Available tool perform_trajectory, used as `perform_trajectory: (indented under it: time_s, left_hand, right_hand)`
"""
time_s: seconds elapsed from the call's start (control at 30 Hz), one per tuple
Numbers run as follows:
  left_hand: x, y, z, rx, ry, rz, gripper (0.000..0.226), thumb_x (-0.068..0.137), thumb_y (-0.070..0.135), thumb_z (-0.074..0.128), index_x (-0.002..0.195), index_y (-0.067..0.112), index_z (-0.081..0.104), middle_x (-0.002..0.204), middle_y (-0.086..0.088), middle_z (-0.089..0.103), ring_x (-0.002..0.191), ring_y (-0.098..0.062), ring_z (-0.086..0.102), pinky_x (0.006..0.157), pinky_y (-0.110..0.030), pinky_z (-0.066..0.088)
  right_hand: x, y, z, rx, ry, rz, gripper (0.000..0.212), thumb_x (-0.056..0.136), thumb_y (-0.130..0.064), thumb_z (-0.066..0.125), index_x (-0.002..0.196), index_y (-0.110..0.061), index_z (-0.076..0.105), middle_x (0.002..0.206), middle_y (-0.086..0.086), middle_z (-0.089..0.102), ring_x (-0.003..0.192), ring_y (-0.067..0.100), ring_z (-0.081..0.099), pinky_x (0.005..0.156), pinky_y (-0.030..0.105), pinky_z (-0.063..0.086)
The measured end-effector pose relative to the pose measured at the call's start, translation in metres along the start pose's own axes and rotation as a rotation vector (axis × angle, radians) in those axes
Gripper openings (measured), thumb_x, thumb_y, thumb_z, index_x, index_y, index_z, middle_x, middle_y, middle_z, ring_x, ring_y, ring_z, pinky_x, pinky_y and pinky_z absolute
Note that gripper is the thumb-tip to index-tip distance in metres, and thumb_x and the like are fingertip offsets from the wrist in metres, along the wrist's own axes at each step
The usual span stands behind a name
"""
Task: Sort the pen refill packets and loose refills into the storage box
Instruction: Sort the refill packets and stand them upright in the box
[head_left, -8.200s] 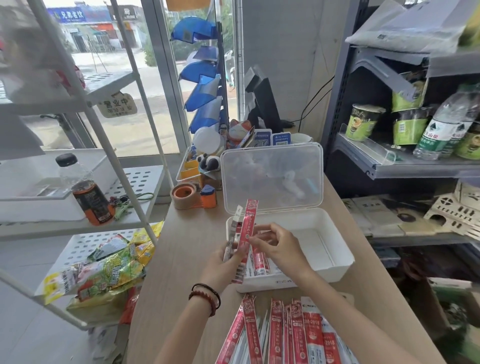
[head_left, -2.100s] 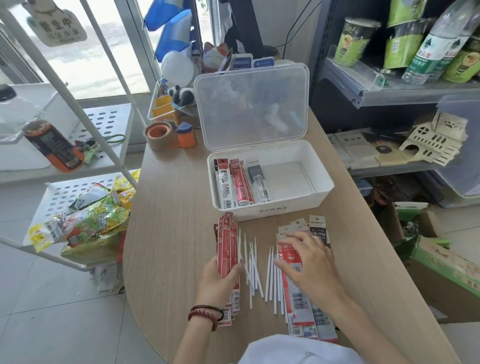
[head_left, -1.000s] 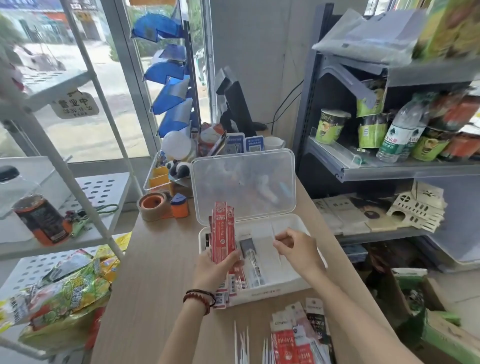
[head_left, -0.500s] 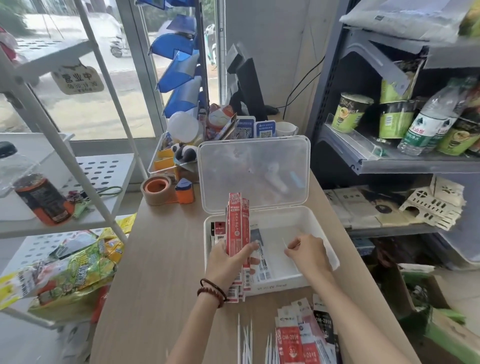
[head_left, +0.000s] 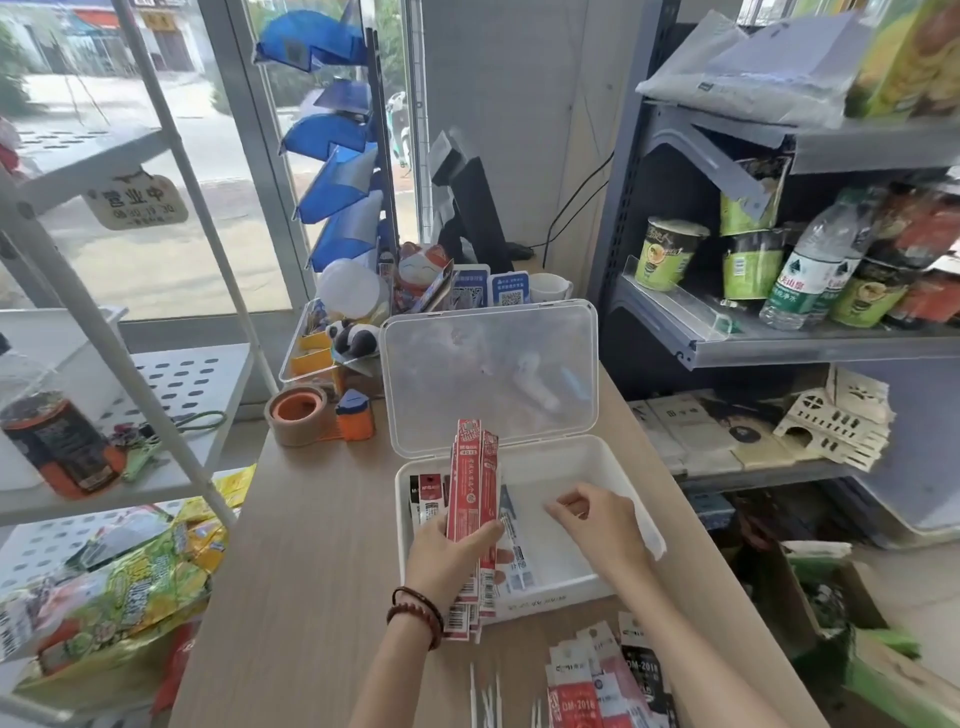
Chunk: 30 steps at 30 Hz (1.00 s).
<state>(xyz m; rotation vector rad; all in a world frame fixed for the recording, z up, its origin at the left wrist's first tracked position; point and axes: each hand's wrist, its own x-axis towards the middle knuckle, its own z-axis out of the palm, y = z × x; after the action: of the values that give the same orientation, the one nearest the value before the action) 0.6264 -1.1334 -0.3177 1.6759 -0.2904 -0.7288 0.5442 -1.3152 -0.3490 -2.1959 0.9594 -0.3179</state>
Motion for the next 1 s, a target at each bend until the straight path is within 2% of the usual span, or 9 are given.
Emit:
perform_trajectory:
  time_s: [0.17, 0.27, 0.37, 0.43, 0.53, 0.63, 0.73, 0.87, 1.0]
  left_hand:
    - [-0.003, 0.002, 0.0, -0.022, -0.005, 0.014, 0.021, 0.082, 0.016, 0.07, 0.1, 0.01, 0.062, 0.083, -0.007, 0.073, 0.071, -0.021, 0.073, 0.064, -0.038, 0.06]
    - [-0.003, 0.003, 0.0, -0.005, -0.001, 0.016, 0.019, 0.081, 0.016, 0.072, 0.096, 0.01, 0.063, 0.081, -0.009, 0.073, 0.069, -0.022, 0.073, 0.067, -0.043, 0.06]
    - [-0.003, 0.002, 0.0, 0.019, 0.0, 0.007, 0.022, 0.077, 0.021, 0.076, 0.094, 0.012, 0.067, 0.082, -0.01, 0.074, 0.071, -0.025, 0.073, 0.074, -0.052, 0.057]
    - [-0.003, 0.001, 0.0, 0.038, -0.004, 0.005, 0.025, 0.073, 0.026, 0.078, 0.093, 0.016, 0.069, 0.083, -0.007, 0.075, 0.074, -0.026, 0.073, 0.075, -0.052, 0.057]
    - [-0.005, 0.0, 0.0, 0.095, -0.014, 0.026, 0.018, 0.073, 0.027, 0.078, 0.089, 0.022, 0.07, 0.077, 0.0, 0.074, 0.078, -0.023, 0.072, 0.072, -0.038, 0.06]
    - [-0.006, -0.001, 0.001, 0.115, 0.019, 0.063, 0.01, 0.078, 0.024, 0.075, 0.084, 0.023, 0.067, 0.069, 0.006, 0.07, 0.062, -0.005, 0.067, 0.055, -0.017, 0.051]
    - [-0.006, -0.001, 0.002, 0.114, 0.069, 0.054, 0.013, 0.077, 0.024, 0.075, 0.083, 0.02, 0.065, 0.069, 0.006, 0.067, 0.053, 0.0, 0.06, 0.051, -0.015, 0.047]
    - [-0.004, -0.001, 0.002, 0.07, 0.035, 0.003, 0.022, 0.074, 0.023, 0.078, 0.09, 0.017, 0.065, 0.084, -0.001, 0.074, 0.074, -0.016, 0.073, 0.073, -0.04, 0.059]
    - [-0.003, -0.001, 0.002, 0.067, 0.025, 0.013, 0.021, 0.076, 0.023, 0.077, 0.091, 0.018, 0.064, 0.083, -0.001, 0.074, 0.072, -0.012, 0.073, 0.069, -0.031, 0.059]
  right_hand:
    - [-0.015, -0.018, -0.008, 0.276, -0.097, -0.057, 0.029, 0.084, -0.052, 0.065, 0.084, -0.024, 0.07, 0.078, -0.008, 0.073, 0.068, 0.003, 0.068, 0.07, 0.018, 0.05]
    - [-0.023, -0.036, -0.004, 0.398, -0.173, -0.114, 0.033, 0.081, -0.057, 0.062, 0.09, -0.025, 0.07, 0.081, -0.008, 0.074, 0.07, 0.006, 0.069, 0.067, 0.017, 0.049]
    - [-0.028, -0.043, 0.01, 0.409, -0.246, -0.151, 0.04, 0.074, -0.061, 0.065, 0.09, -0.026, 0.071, 0.082, -0.006, 0.074, 0.071, 0.011, 0.069, 0.067, 0.02, 0.054]
    - [-0.028, -0.043, 0.012, 0.414, -0.243, -0.149, 0.042, 0.07, -0.063, 0.069, 0.091, -0.026, 0.072, 0.082, -0.006, 0.074, 0.074, 0.01, 0.069, 0.068, 0.022, 0.056]
    - [-0.027, -0.044, 0.005, 0.539, -0.287, -0.125, 0.037, 0.074, -0.047, 0.073, 0.097, -0.017, 0.073, 0.083, -0.003, 0.075, 0.071, 0.003, 0.068, 0.06, 0.014, 0.049]
    - [-0.028, -0.044, 0.003, 0.573, -0.323, -0.11, 0.028, 0.081, -0.038, 0.071, 0.1, -0.017, 0.072, 0.082, -0.004, 0.075, 0.068, 0.0, 0.065, 0.056, 0.012, 0.045]
    - [-0.028, -0.041, 0.007, 0.518, -0.23, -0.091, 0.022, 0.09, -0.04, 0.062, 0.102, -0.023, 0.068, 0.083, -0.005, 0.075, 0.07, 0.004, 0.068, 0.056, 0.02, 0.051]
    - [-0.025, -0.032, 0.011, 0.438, 0.127, -0.111, 0.017, 0.1, -0.031, 0.048, 0.11, -0.032, 0.062, 0.073, -0.002, 0.064, 0.06, 0.003, 0.061, 0.055, 0.017, 0.05]
    - [-0.018, -0.03, 0.009, 0.407, 0.092, -0.065, 0.01, 0.092, -0.033, 0.064, 0.094, -0.024, 0.06, 0.073, -0.007, 0.07, 0.057, 0.002, 0.062, 0.06, 0.013, 0.045]
